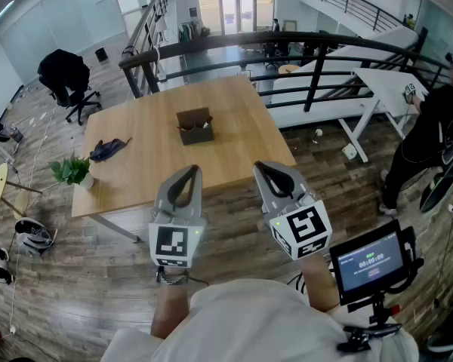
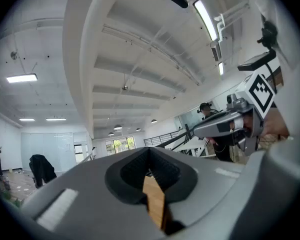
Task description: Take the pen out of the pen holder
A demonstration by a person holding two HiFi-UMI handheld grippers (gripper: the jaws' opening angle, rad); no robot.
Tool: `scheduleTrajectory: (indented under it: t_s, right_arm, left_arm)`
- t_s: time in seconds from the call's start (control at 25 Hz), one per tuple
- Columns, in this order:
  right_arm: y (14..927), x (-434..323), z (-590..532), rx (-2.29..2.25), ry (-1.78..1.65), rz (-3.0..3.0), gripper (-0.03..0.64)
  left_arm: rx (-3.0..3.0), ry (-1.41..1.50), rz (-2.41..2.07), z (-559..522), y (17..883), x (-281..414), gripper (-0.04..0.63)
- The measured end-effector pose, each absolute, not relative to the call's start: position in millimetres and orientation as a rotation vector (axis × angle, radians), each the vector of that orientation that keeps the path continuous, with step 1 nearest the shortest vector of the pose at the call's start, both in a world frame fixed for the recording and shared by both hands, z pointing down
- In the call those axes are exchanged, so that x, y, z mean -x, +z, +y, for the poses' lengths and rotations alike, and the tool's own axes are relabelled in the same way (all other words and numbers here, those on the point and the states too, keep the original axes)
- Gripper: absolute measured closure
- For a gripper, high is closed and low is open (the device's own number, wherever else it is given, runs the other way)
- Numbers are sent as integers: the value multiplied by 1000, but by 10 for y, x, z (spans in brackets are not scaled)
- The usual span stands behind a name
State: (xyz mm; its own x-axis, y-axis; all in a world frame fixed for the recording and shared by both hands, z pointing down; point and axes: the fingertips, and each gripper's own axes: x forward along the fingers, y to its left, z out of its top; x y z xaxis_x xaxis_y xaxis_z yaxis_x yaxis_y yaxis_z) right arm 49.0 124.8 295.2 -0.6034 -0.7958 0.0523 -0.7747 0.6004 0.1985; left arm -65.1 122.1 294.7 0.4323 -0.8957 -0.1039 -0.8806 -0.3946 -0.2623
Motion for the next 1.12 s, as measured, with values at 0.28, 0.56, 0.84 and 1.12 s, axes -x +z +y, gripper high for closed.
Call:
scheduleTrajectory:
  t_s: [0.28, 0.56, 0.84, 1.12]
  right_arm:
    - [2970, -460, 1283, -1338, -155, -2761, 615]
    - [2932, -304, 1384, -1144, -118, -2858, 615]
    - [2954, -241, 1421, -1154, -212, -2819, 615]
    - [3185, 67, 1512, -1232, -70, -2802, 614]
  left_arm:
    - [2445, -91, 1510, 1250, 2974, 606, 597]
    - [2470, -92, 1490, 1293, 2975, 552, 597]
    - [2502, -92, 1465, 1347, 3024, 529, 597]
    - [2524, -69, 1453, 1471, 3139, 948, 597]
